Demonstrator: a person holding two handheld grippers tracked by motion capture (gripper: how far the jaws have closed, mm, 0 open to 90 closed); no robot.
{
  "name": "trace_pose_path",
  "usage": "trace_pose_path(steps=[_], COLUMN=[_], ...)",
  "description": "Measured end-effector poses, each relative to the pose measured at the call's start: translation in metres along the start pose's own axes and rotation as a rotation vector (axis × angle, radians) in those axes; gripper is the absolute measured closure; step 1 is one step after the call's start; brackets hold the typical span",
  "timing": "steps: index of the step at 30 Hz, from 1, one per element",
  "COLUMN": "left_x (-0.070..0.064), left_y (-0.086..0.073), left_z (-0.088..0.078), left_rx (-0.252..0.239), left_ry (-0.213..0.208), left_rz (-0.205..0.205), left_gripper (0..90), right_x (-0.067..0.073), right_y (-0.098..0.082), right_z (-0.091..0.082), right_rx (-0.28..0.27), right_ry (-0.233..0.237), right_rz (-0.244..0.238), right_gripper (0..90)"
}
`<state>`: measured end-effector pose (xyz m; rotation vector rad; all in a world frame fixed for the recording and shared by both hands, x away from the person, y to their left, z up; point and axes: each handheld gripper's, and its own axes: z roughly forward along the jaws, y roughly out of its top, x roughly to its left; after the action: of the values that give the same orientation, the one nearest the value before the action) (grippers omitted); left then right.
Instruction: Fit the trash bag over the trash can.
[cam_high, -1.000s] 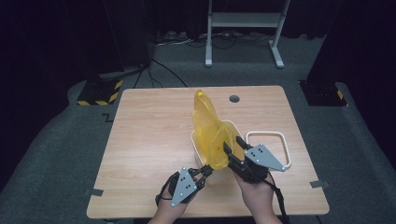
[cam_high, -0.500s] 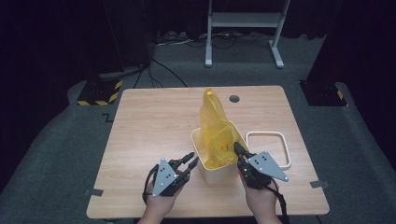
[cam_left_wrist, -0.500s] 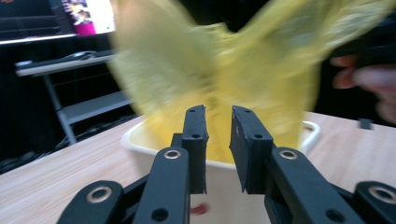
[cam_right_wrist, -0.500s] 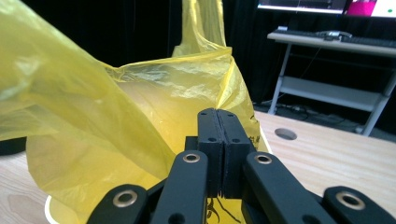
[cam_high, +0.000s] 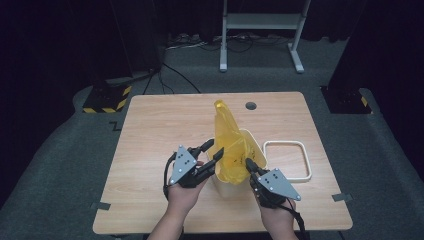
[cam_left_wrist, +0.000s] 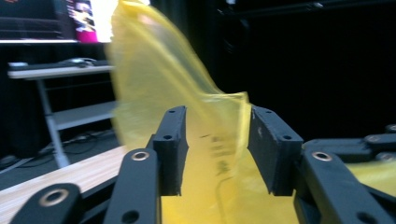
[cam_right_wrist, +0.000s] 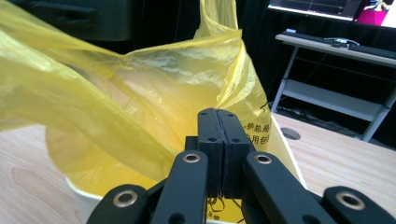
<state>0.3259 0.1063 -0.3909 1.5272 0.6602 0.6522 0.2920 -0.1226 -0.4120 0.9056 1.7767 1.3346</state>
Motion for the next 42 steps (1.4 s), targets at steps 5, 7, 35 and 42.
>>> trace_pose_path(steps=[5,7,35,42], left_x=[-0.002,-0.002,-0.030,-0.036], left_y=[-0.005,-0.008,-0.049,-0.059], left_z=[0.020,0.022,-0.053,-0.050], left_rx=[0.144,0.166,0.151,0.166], left_ry=[-0.062,-0.069,-0.001,0.011], left_rz=[-0.010,-0.017,-0.017,0.007], left_gripper=[63.2,73.0,89.6,86.7], right_x=[-0.002,-0.003,-0.061,-0.051], right_y=[-0.003,-0.003,-0.036,-0.025], right_z=[-0.001,-0.002,-0.009,-0.023], right_rx=[0.004,0.004,0.100,0.044], right_ry=[0.001,0.000,-0.088,-0.105], right_rz=[0.002,0.005,0.092,0.067], right_gripper=[89.1,89.1,88.7,72.0])
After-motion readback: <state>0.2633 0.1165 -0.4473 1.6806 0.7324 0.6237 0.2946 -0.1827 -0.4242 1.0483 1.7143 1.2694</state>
